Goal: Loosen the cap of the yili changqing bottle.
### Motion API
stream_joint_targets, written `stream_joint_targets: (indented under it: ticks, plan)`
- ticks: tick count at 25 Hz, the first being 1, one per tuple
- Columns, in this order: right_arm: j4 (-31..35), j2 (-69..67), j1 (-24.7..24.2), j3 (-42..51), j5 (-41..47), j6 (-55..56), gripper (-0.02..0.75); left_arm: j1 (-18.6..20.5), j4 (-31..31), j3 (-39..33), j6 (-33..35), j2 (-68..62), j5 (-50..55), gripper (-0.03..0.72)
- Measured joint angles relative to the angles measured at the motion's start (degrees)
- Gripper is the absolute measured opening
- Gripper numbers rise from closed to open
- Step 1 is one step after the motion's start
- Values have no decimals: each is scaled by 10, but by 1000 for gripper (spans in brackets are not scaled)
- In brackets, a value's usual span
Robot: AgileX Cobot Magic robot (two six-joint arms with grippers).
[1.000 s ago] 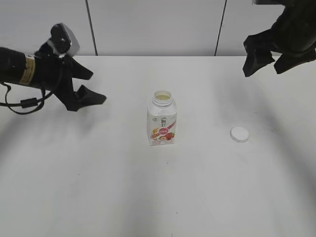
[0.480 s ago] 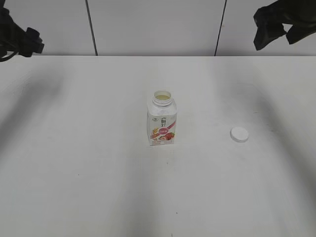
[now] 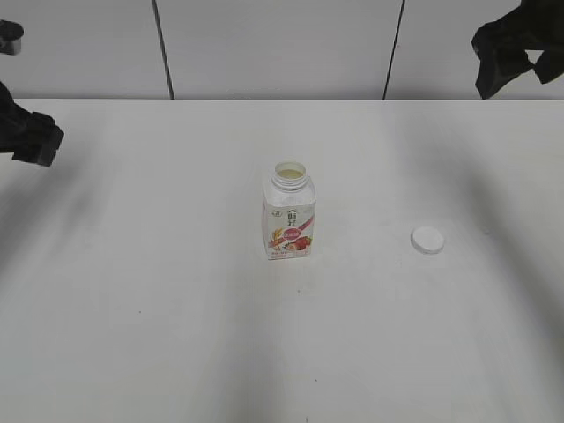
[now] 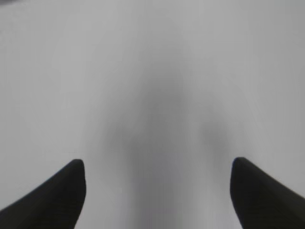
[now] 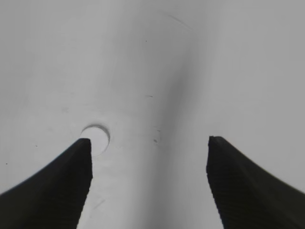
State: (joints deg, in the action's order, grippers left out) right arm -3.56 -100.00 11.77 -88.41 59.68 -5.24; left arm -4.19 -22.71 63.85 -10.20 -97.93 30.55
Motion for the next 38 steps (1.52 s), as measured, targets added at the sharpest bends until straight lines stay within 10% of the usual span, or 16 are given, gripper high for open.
stream_joint_targets:
  ticks: [6,13,21,38]
  plan:
    - [11,0,-50,0,38,-9,588,0,121,0,74,7,106,565]
    - [138,19,-120,0,74,-62,588,0,164,2,102,46,178,565]
    - [134,91,-130,20,95,-72,587,0,188,4,117,96,258,565]
    - [139,308,-131,349,24,-100,587,0,205,-145,118,312,259,565]
